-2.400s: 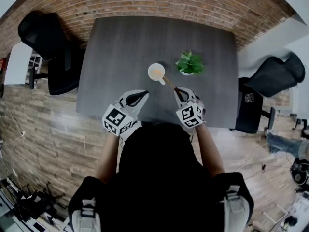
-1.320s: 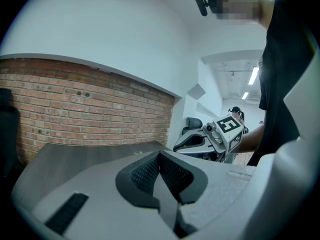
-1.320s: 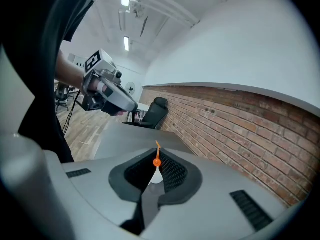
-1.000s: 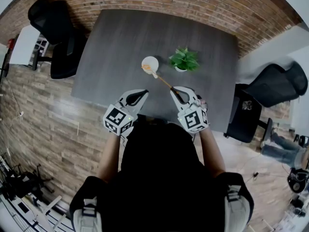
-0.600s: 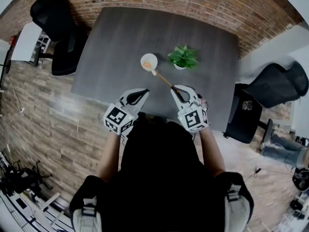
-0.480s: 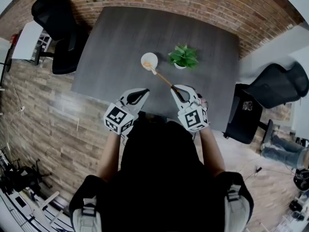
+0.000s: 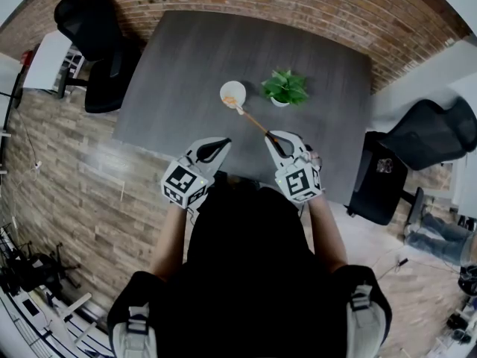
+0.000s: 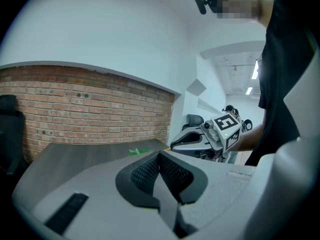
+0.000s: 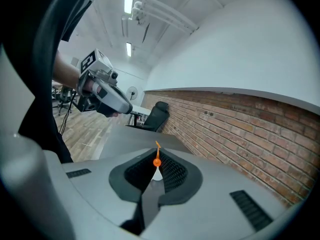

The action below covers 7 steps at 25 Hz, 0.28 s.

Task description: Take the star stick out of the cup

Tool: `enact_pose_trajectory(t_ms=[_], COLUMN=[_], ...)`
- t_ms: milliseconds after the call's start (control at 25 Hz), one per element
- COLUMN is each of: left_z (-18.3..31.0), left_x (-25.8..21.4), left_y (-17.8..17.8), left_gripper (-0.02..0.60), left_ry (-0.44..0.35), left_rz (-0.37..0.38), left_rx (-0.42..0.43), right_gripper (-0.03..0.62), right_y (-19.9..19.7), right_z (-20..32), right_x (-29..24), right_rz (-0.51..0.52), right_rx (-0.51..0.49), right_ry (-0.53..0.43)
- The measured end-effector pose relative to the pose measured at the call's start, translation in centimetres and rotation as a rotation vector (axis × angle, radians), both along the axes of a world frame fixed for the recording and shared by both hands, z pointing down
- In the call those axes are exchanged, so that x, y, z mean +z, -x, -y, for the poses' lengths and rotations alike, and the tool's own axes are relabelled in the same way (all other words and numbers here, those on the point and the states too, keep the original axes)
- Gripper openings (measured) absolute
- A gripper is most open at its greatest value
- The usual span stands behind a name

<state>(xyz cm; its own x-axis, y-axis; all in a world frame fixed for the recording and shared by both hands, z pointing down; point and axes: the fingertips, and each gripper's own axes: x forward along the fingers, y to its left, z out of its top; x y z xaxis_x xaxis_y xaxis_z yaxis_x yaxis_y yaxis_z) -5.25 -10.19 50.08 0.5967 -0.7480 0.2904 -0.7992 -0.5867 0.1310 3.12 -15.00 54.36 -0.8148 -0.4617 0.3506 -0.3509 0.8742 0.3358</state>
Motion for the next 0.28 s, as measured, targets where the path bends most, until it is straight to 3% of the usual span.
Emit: enact_pose_trajectory(t_ms=[280], left_z=[-0.21], left_x=[-0.19], left_y=[0.19], left_gripper=[0.002], left_ry=[-0.005], left_rz=[-0.005], left_rx=[-0.008], right_gripper=[0.013], right_y=[0.01], right_z=[0.05], right_x=[-0.12], right_rz=[0.0], right_rx=[-0.004], right_ry=[-0.003])
